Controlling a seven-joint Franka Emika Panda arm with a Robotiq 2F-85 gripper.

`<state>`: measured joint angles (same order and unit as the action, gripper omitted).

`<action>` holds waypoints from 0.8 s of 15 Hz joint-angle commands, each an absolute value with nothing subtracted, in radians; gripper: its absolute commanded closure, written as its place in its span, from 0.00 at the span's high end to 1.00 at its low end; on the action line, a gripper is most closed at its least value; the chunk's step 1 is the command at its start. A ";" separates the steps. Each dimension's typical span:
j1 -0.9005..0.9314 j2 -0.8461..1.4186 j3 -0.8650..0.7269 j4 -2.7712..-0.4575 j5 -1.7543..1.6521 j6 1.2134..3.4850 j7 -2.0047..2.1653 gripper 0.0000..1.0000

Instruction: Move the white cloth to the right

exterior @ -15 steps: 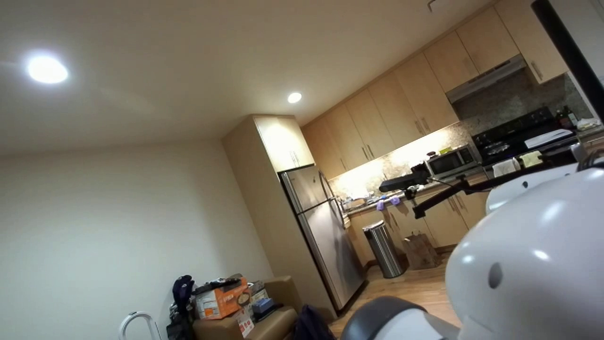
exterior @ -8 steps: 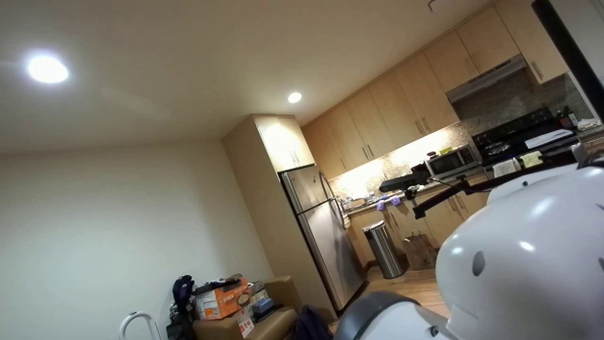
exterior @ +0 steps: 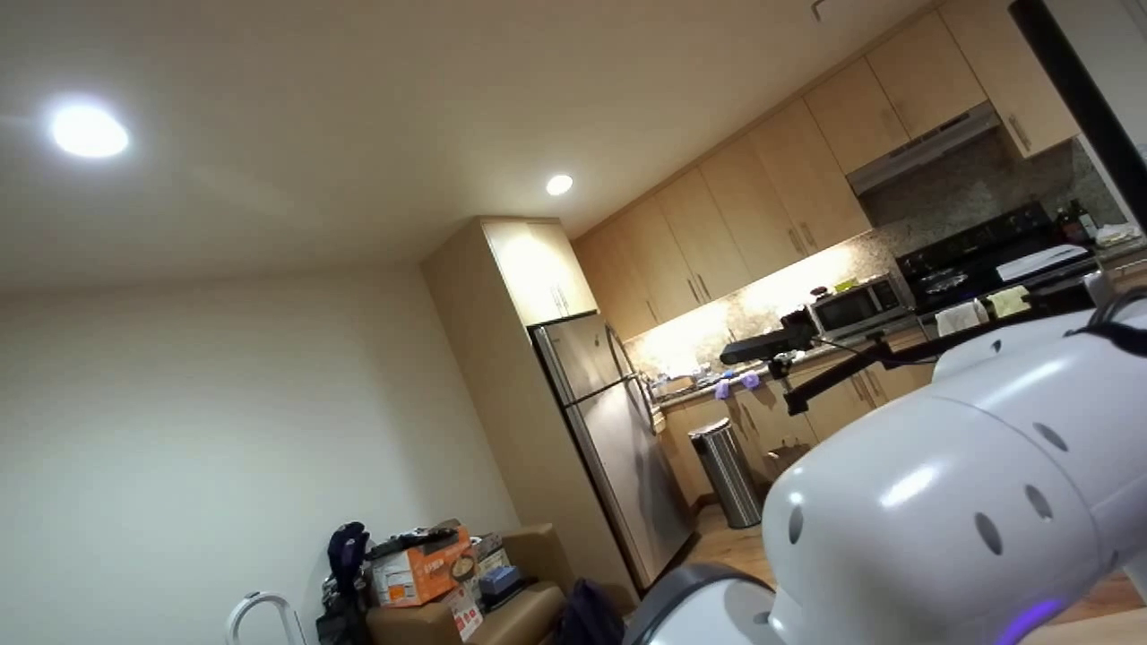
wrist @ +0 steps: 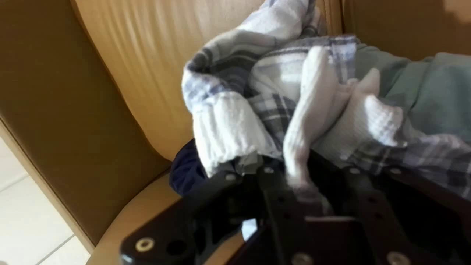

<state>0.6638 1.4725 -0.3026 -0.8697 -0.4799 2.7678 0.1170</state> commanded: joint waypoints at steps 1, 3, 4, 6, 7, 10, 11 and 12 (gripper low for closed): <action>0.606 1.472 -0.208 -0.851 -0.485 2.823 -0.009 0.11; 0.625 1.472 -0.242 -0.861 -0.482 2.791 0.049 0.19; 0.626 1.473 -0.242 -0.863 -0.482 2.790 0.049 0.19; 0.628 1.473 -0.242 -0.863 -0.482 2.790 0.049 0.19; 0.628 1.473 -0.244 -0.867 -0.483 2.790 0.050 0.12; 0.628 1.454 -0.224 -0.894 -0.468 2.744 0.034 0.50; 0.620 1.448 -0.202 -0.901 -0.462 2.739 0.013 0.56; 0.612 1.443 -0.179 -0.905 -0.454 2.730 0.001 0.62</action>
<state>0.6293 1.4742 -0.2366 -0.8712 -0.4771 2.7639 0.0512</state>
